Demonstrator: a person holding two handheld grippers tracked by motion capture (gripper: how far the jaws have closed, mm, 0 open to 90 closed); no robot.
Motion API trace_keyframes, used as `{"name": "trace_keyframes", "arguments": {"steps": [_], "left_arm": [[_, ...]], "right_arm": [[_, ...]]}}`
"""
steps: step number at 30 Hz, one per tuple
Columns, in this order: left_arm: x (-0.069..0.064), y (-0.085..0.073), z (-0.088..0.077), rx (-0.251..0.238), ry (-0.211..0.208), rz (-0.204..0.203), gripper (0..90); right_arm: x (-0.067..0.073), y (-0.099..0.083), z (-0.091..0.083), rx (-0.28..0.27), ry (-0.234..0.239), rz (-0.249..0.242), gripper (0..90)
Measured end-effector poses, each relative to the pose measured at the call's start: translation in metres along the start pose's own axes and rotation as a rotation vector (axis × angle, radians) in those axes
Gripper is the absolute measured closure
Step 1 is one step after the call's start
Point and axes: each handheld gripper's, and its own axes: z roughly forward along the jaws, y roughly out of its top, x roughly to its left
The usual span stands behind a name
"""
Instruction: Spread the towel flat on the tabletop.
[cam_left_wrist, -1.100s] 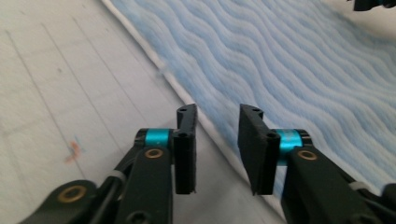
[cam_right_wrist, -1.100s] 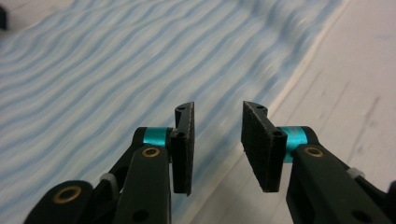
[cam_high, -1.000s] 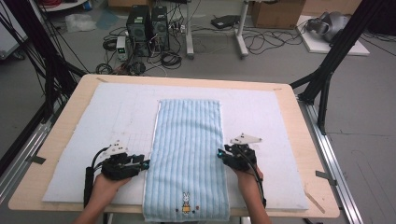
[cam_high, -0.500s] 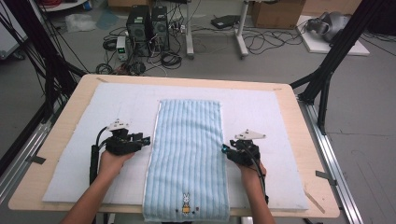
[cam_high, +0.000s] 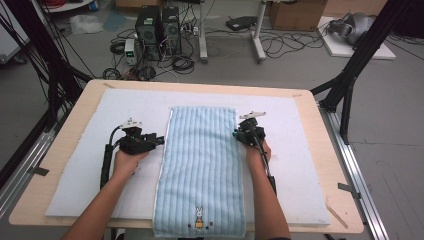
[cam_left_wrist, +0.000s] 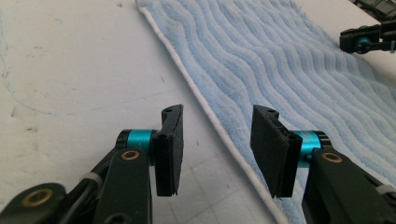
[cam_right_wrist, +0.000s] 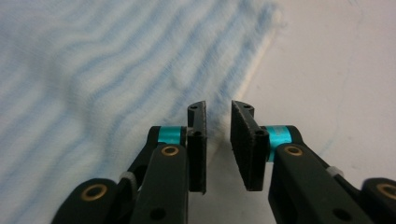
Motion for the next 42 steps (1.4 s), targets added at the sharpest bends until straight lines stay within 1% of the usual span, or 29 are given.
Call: {"name": "trace_keyframes", "arguments": {"steps": [1,2,3,4,5,6,8,9,11,12,13,15,16,17,19,21,22,24,26,27,28,29,30,31,33,35,36,40,42], "left_arm": [[0.001,0.000,-0.001,0.004,0.000,0.008,54.5],[0.001,-0.001,-0.001,0.003,-0.002,0.014,54.5],[0.002,-0.001,-0.002,0.001,-0.005,0.023,54.3],[0.002,-0.001,-0.003,-0.002,-0.007,0.029,53.5],[0.002,-0.001,-0.003,-0.011,-0.008,0.035,52.1],[0.003,-0.001,-0.004,-0.016,-0.011,0.052,50.2],[0.003,0.000,-0.005,-0.038,-0.017,0.056,48.2],[0.003,0.000,-0.005,-0.047,-0.021,0.058,47.8],[0.002,0.001,-0.006,-0.068,-0.029,0.067,48.2],[0.002,0.001,-0.005,-0.077,-0.039,0.070,49.5],[0.001,0.001,-0.005,-0.081,-0.041,0.076,50.7],[0.000,0.001,-0.002,-0.084,-0.043,0.083,55.6],[0.000,0.001,0.000,-0.084,-0.042,0.079,56.4],[0.000,0.001,0.003,-0.081,-0.039,0.077,58.2],[-0.001,0.002,0.007,-0.076,-0.036,0.065,59.8],[-0.003,0.002,0.007,-0.087,-0.037,0.066,59.4],[-0.003,0.002,0.007,-0.098,-0.038,0.071,57.7],[-0.003,0.003,0.005,-0.116,-0.043,0.074,52.5],[-0.003,0.005,0.001,-0.137,-0.070,0.055,40.7],[-0.004,0.005,-0.002,-0.143,-0.072,0.061,34.2],[-0.005,0.006,-0.004,-0.159,-0.067,0.060,28.1],[-0.006,0.006,-0.007,-0.167,-0.066,0.063,20.8],[-0.007,0.006,-0.010,-0.176,-0.075,0.070,16.4],[-0.008,0.006,-0.012,-0.183,-0.085,0.075,16.2],[-0.009,0.006,-0.015,-0.190,-0.097,0.086,16.2],[-0.009,0.007,-0.018,-0.194,-0.100,0.090,16.2],[-0.009,0.006,-0.019,-0.196,-0.102,0.089,16.2],[-0.008,0.005,-0.021,-0.191,-0.099,0.085,16.2],[-0.008,0.005,-0.022,-0.187,-0.096,0.081,16.2]], "right_arm": [[-0.001,0.000,0.000,-0.001,-0.021,0.009,79.6],[-0.002,0.000,0.000,-0.002,-0.055,0.012,79.4],[-0.003,0.000,0.000,-0.007,-0.066,0.021,76.8],[-0.004,-0.001,0.000,-0.008,-0.066,0.039,73.2],[-0.005,-0.001,-0.001,-0.011,-0.052,0.044,68.0],[-0.005,-0.002,-0.004,-0.019,-0.031,0.055,63.9],[-0.006,-0.004,-0.011,-0.045,-0.008,0.055,57.6],[-0.007,-0.007,-0.017,-0.066,0.016,0.056,54.7],[-0.007,-0.012,-0.028,-0.082,0.025,0.041,49.3],[-0.007,-0.015,-0.033,-0.086,0.041,0.051,45.2],[-0.009,-0.018,-0.040,-0.066,0.056,0.055,39.7],[-0.010,-0.026,-0.053,-0.106,0.070,0.047,37.8],[-0.009,-0.030,-0.059,-0.117,0.066,0.038,36.7],[-0.009,-0.035,-0.065,-0.121,0.063,0.033,36.7],[-0.009,-0.043,-0.074,-0.136,0.080,0.033,35.3],[-0.008,-0.050,-0.083,-0.141,0.089,0.026,32.0],[-0.007,-0.053,-0.086,-0.148,0.092,0.023,30.8],[-0.006,-0.058,-0.093,-0.156,0.095,-0.002,28.0],[-0.007,-0.061,-0.098,-0.173,0.083,-0.033,24.6],[-0.007,-0.061,-0.101,-0.186,0.069,-0.047,20.4],[-0.007,-0.061,-0.103,-0.196,0.060,-0.058,19.3],[-0.008,-0.061,-0.105,-0.202,0.066,-0.068,17.0],[-0.009,-0.060,-0.106,-0.213,0.067,-0.077,13.2],[-0.009,-0.060,-0.107,-0.222,0.064,-0.080,11.5],[-0.010,-0.059,-0.108,-0.248,0.073,-0.082,11.5],[-0.011,-0.058,-0.108,-0.261,0.080,-0.082,11.5],[-0.011,-0.057,-0.108,-0.266,0.085,-0.089,11.5],[-0.012,-0.057,-0.106,-0.259,0.090,-0.085,11.4],[-0.011,-0.057,-0.106,-0.255,0.085,-0.084,11.4]]}}
